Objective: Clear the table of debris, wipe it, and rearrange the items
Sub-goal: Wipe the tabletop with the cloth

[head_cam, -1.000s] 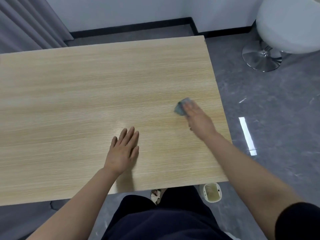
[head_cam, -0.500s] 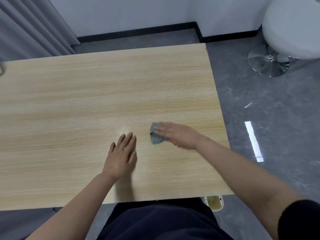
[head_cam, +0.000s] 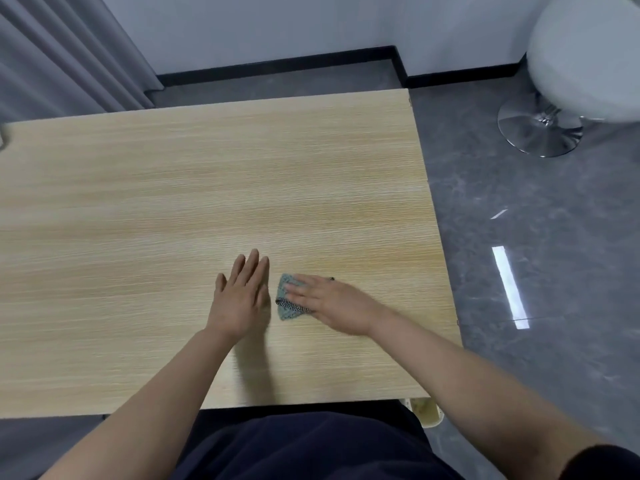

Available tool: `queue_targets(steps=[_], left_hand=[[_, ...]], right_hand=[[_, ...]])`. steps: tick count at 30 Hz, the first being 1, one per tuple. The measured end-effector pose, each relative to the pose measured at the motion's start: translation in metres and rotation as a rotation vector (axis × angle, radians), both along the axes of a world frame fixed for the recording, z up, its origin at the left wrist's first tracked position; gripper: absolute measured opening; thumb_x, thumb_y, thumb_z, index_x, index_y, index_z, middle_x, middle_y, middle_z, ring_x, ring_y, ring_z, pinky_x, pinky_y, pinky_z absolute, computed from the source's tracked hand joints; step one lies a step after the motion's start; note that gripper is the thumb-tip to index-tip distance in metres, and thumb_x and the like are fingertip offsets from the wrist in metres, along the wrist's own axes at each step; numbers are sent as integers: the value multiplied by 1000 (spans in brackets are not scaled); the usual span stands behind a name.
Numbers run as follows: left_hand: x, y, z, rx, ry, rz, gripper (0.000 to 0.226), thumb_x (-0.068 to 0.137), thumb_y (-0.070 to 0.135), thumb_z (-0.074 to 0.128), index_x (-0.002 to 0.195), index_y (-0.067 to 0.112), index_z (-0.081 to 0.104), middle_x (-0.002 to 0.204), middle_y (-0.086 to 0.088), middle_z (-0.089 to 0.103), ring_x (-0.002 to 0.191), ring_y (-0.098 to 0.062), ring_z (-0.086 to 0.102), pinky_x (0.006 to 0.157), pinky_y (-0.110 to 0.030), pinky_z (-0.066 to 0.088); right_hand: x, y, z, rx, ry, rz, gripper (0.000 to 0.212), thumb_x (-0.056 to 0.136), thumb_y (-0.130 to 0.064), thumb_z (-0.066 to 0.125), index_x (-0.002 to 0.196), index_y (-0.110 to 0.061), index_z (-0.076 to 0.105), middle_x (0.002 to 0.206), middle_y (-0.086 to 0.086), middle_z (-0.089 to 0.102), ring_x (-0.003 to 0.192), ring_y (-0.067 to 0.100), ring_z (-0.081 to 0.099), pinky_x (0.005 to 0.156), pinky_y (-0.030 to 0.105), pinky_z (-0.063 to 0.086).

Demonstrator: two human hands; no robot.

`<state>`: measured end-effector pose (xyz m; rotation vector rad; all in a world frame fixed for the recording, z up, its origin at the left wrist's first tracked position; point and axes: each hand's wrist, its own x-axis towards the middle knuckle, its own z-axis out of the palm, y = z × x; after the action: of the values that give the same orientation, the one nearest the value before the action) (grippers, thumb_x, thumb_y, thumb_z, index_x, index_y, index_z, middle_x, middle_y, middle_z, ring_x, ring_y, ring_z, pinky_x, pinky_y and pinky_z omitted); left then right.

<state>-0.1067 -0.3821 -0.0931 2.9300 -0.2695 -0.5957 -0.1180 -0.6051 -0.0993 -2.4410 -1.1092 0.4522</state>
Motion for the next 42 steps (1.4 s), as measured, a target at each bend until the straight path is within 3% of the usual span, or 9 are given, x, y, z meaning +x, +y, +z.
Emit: queue_targets(steps=[3, 7, 10, 15, 20, 24, 30, 38, 42], left_hand=[[-1, 0, 1, -27, -12, 14, 54, 97, 39, 16, 150, 28, 8, 157, 10, -3, 145, -14, -4, 114, -47, 8], [-2, -3, 2, -45, -13, 36, 51, 102, 28, 28, 150, 28, 11, 157, 10, -1, 145, -13, -6, 115, -46, 5], [-2, -1, -1, -51, -24, 30, 51, 101, 32, 25, 149, 28, 10, 157, 11, -1, 144, -11, -7, 115, -47, 4], [-4, 3, -4, -88, -63, 23, 67, 86, 47, 2, 149, 29, 18, 153, 15, 1, 141, -5, -6, 114, -48, 7], [-2, 7, -8, -126, -54, 36, 65, 88, 49, 2, 149, 29, 12, 152, 20, -3, 140, -1, -9, 114, -41, -3], [1, 7, -9, -115, -51, 24, 63, 89, 49, 1, 148, 29, 7, 152, 21, -5, 141, -2, -13, 113, -39, -9], [40, -1, -7, -139, -67, 45, 69, 86, 51, -1, 149, 26, 4, 151, 18, -10, 139, -3, -16, 115, -40, -5], [92, -11, -12, -113, -91, -18, 73, 84, 50, -4, 150, 22, 8, 151, 16, -9, 139, -3, -14, 115, -40, -4], [90, -13, -17, -121, -99, 9, 67, 87, 49, 0, 150, 25, 5, 151, 18, -10, 138, 0, -18, 114, -39, -8]], right_hand=[[38, -12, 0, 13, 3, -61, 51, 98, -10, 40, 146, -22, 28, 154, -2, 24, 143, 18, 16, 111, 24, 9], [82, -49, -8, -23, -27, -672, 67, 90, 8, 40, 148, -19, 20, 156, 5, 18, 143, 21, 14, 114, 25, 13], [79, -58, -16, -81, -43, -994, 54, 97, -3, 37, 148, -10, 19, 157, 7, 12, 145, 22, 5, 118, 30, 7], [24, -3, -22, 49, -175, -445, 53, 93, -1, 45, 144, -9, 31, 151, 9, 30, 142, 25, 21, 115, 33, 4], [34, -17, -16, -7, -34, 5, 50, 98, -12, 41, 145, -15, 27, 154, -1, 22, 144, 15, 5, 118, 31, 6], [89, -38, -15, 27, -85, -277, 56, 90, 5, 46, 143, -12, 35, 151, 5, 31, 142, 23, 23, 114, 28, 11], [119, -52, -17, 24, -54, -1003, 51, 96, 3, 34, 145, -7, 28, 155, 7, 19, 145, 21, 9, 118, 29, 7], [71, -7, -12, 44, -30, -109, 53, 94, -3, 43, 145, -16, 30, 152, -4, 23, 143, 14, 10, 116, 32, 11], [121, -42, -14, 17, -66, -313, 60, 85, 12, 45, 141, -6, 36, 149, 9, 32, 141, 26, 24, 115, 30, 12]])
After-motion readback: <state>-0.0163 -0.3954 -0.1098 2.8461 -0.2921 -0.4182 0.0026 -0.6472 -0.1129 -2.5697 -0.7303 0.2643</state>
